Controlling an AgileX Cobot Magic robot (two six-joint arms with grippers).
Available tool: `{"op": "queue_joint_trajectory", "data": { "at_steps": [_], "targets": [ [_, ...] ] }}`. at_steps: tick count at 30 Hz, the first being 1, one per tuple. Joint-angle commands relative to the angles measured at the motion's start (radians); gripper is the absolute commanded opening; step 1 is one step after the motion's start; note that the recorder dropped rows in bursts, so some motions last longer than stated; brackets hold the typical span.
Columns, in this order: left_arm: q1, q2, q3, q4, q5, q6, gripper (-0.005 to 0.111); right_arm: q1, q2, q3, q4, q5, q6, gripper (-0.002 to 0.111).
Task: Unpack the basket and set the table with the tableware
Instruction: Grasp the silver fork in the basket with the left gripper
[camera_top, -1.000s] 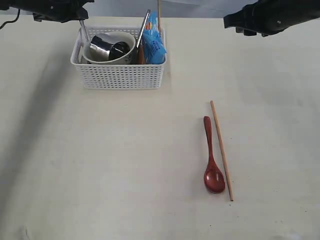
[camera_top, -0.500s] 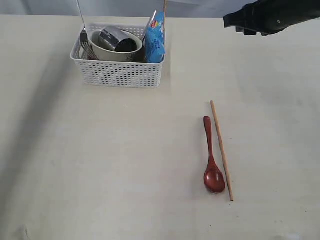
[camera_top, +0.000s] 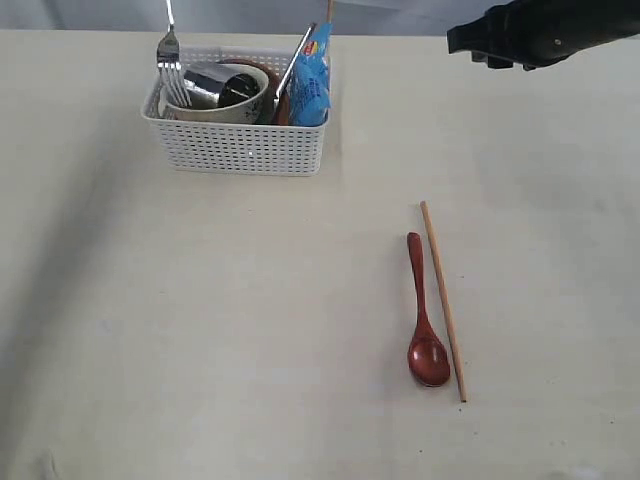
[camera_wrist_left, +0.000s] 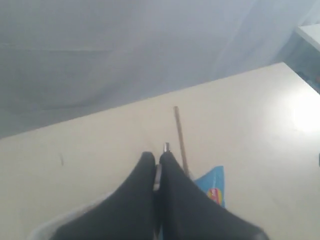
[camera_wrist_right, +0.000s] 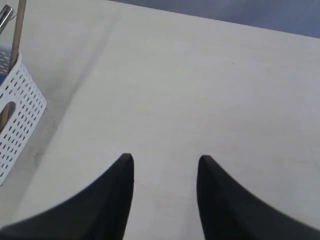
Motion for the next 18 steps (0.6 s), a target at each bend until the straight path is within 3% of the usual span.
{"op": "queue_joint_trajectory", "data": {
  "at_steps": [1, 12, 18],
  "targets": [
    [-0.001, -0.018, -0.003, -0.014, 0.099, 0.009, 0.000, 0.023, -0.025, -0.003, -0.002, 0.003, -0.017, 0.040],
    [0.001, -0.018, 0.005, -0.110, 0.400, 0.056, 0.000, 0.234, -0.133, 0.000, 0.039, 0.037, -0.124, 0.040],
    [0.030, -0.020, 0.119, -0.389, 0.501, 0.241, 0.000, 0.325, -0.211, 0.091, 0.081, -0.078, -0.130, 0.040]
  ]
}}
